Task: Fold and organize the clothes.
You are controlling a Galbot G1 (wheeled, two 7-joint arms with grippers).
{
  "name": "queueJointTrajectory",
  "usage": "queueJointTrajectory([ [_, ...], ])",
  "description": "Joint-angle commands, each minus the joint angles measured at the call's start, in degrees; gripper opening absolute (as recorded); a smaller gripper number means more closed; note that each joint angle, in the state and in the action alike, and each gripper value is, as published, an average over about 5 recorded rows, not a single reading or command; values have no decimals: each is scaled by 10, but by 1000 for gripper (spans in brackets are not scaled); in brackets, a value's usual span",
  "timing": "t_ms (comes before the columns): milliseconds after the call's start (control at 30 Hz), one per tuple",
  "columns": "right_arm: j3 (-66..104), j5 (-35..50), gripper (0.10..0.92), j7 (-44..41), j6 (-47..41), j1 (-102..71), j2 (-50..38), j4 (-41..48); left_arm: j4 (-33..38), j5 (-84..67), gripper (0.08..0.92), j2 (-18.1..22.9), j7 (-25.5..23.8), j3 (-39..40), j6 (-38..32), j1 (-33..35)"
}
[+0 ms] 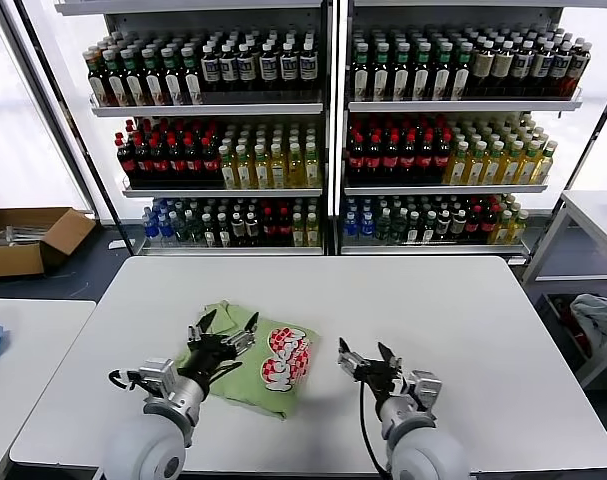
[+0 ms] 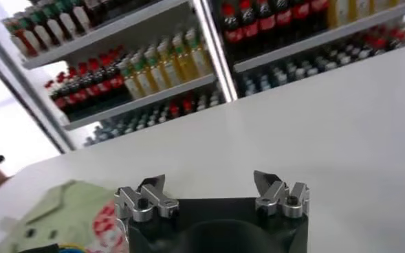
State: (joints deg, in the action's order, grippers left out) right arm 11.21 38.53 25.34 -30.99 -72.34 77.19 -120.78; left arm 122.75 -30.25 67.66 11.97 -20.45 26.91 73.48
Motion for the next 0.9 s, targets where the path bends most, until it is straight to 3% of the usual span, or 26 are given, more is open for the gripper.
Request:
queueJointTrajectory([
  [33, -120, 122, 823, 63, -22, 103, 3, 94, 14, 27, 822, -18, 21, -73, 3, 28],
  [533, -151, 61, 804, 97, -21, 149, 46, 181, 5, 12, 823, -18, 27, -79, 12, 32],
  [900, -162, 51, 536, 104, -21, 142, 55, 181, 6, -9, 823, -17, 33, -76, 20, 26],
])
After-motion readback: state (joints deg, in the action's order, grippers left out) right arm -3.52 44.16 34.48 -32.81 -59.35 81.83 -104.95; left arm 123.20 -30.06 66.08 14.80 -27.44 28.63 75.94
